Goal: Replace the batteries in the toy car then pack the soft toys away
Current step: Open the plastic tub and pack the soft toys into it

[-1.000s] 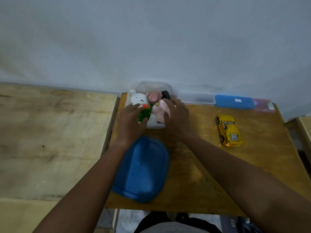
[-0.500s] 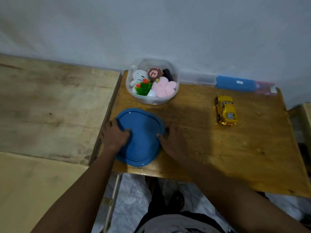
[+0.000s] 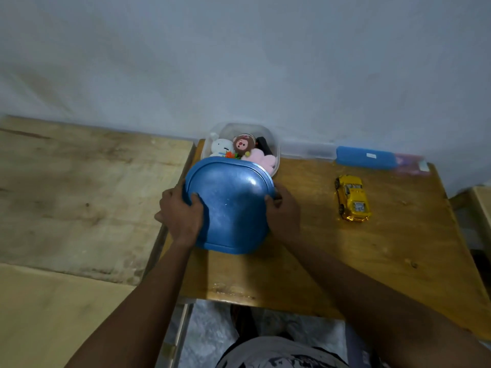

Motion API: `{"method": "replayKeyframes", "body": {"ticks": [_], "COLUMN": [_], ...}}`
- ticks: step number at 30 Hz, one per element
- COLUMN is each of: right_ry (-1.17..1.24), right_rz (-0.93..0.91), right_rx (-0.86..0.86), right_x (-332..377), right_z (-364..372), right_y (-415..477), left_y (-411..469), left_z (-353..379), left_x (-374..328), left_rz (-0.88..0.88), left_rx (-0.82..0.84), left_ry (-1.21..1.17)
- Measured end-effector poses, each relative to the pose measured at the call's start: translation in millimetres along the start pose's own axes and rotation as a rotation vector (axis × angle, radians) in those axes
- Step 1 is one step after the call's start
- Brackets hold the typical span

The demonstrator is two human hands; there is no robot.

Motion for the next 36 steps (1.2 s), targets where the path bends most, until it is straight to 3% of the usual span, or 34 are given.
{"method": "replayKeyframes", "body": {"ticks": [8,17,36], "right_ry": [-0.028,-0.008,-0.064], "right_rz": [0.004,0.191,0.218], "right_rx": [0.007,-0.277,-0.314], "right_x": [20,17,-14], "right_z": [1,4,23], "right_y": [80,127,177], "left_y": [69,120,142], "left_z": [16,42,58], "left_x": [-50,-81,-90], "left_rz": [0.129,0.185,0.193], "left_rx": [0.039,0.121,0.181], "left_ry": [-0.072,-0.065,-0.182]}}
Point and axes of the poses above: each hand's wrist, its own y-axis towards the middle knuckle, its own z-axis out of the palm, x = y × z, the point moved 4 cm from there along y, towards the middle knuckle, and after that the axes turned 13 degrees about y, right-handed, at the moved point
